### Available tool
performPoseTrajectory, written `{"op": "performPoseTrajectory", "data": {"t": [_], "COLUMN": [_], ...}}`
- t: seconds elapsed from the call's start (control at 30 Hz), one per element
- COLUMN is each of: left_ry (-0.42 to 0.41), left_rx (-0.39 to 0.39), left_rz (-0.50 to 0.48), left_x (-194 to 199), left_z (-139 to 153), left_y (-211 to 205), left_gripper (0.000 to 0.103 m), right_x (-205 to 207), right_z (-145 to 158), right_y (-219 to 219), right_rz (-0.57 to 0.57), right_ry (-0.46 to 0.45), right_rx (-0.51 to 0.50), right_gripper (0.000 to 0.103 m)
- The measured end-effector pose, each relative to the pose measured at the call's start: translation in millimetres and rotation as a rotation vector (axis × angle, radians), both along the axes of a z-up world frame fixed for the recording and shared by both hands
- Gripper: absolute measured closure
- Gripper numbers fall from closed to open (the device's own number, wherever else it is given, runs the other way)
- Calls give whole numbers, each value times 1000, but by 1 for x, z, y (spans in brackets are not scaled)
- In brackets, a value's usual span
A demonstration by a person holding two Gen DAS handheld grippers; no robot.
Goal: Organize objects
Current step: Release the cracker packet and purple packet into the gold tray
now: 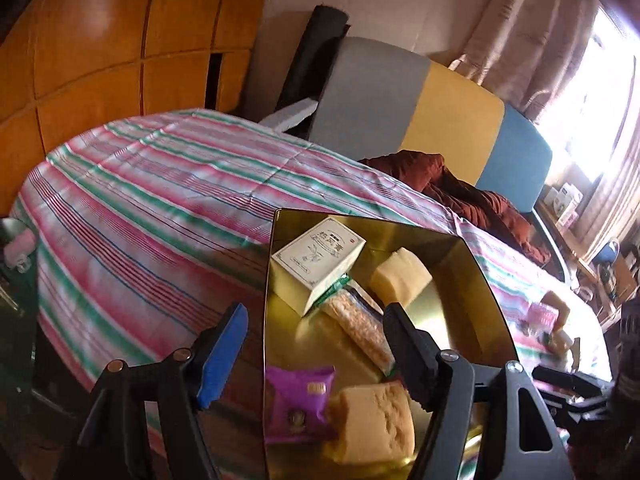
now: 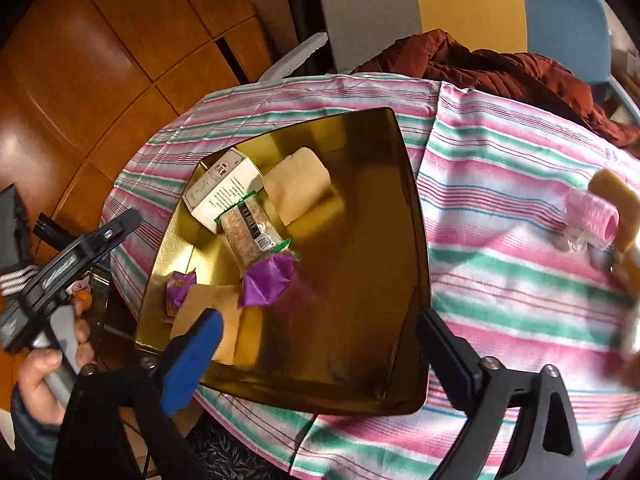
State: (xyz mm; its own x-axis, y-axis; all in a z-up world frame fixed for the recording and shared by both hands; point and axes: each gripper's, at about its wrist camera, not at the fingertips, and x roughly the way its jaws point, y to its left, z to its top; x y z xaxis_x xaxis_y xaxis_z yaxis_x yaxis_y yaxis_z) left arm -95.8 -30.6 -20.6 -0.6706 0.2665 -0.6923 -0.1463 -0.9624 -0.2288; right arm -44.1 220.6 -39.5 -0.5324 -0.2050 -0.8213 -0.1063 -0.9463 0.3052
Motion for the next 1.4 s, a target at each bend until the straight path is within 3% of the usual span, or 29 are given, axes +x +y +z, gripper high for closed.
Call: {"op": "performPoseTrajectory", "data": {"t": [0.3,0.67,1.4], "left_ry": [52,36,56], "left_rx": [-90,-126,-144], "left_rz": [-25,22,-81], "left_x": [36,57,72], "left_z": [9,2,7], "left_y": [23,36,66], "left_gripper": [32,32,32], "right_x": [18,36,59], "right_z": [7,19,20], "right_y": [-18,-20,1], "right_rz": [-6,-78,-143], "right_ry": [89,183,216], "right_rx": [138,295,319], "right_gripper": [0,0,0]}}
